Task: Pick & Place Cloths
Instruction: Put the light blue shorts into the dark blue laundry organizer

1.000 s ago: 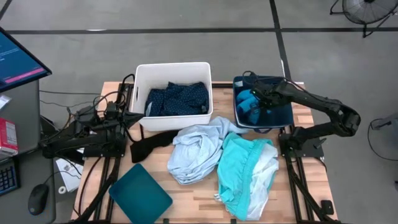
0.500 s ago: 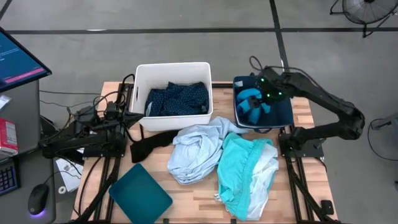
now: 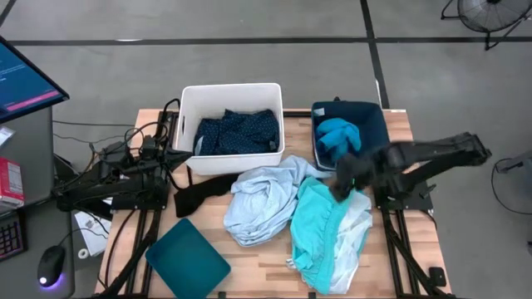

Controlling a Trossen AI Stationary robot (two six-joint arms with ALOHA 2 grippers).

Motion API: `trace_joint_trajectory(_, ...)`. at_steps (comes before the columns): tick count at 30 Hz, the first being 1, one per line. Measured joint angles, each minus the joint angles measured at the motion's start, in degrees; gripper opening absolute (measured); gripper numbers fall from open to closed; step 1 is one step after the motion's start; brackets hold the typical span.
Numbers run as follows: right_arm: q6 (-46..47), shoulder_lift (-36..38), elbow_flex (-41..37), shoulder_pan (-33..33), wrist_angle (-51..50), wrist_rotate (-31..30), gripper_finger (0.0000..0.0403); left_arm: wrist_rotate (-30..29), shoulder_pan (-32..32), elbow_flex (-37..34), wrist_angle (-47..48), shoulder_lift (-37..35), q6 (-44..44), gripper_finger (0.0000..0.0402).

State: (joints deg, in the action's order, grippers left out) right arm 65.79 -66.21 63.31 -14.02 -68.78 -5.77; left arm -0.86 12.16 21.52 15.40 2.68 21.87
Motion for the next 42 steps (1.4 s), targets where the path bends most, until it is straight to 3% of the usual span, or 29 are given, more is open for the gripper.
trace_joint_trajectory(4,3.7,-2.3,-5.0,-8.6,8.5,-0.3,0.0319,0.0,0.0,0.0,0.0,0.0,0.0,0.0001)
trace_joint_trajectory(8,8.3,-6.1,-8.9,-13.1,12.3,-0.3,0.0319,0.0,0.0,0.0,0.0,0.0,0.0,0.0001)
trace_joint_trajectory(15,14.1,-11.3,-14.3,-14.9,13.0,-0.3,0.0319,0.0,0.0,0.0,0.0,0.0,0.0,0.0001)
trace_joint_trajectory(23,13.8,-15.1,-19.9,-14.7,25.7,3.0,0.0309,0.0,0.0,0.0,0.0,0.0,0.0,0.0001)
trace_joint_trajectory(28,13.8,-19.4,-20.4,-14.7,28.5,4.5,0.0239,0.0,0.0,0.0,0.0,0.0,0.0,0.0001)
trace_joint_trajectory(31,13.8,-20.6,-20.4,-14.6,29.5,5.7,0.0152,0.0,0.0,0.0,0.0,0.0,0.0,0.0001)
trace_joint_trajectory(34,13.8,-20.6,-20.4,-14.3,29.7,6.6,0.004,0.0,0.0,0.0,0.0,0.0,0.0,0.0001)
trace_joint_trajectory(35,13.8,-20.2,-20.4,-14.3,29.7,6.6,0.0023,0.0,0.0,0.0,0.0,0.0,0.0,0.0001)
trace_joint_trajectory(42,15.1,-15.4,-19.6,-14.4,29.3,5.0,0.0008,0.0,0.0,0.0,0.0,0.0,0.0,0.0001)
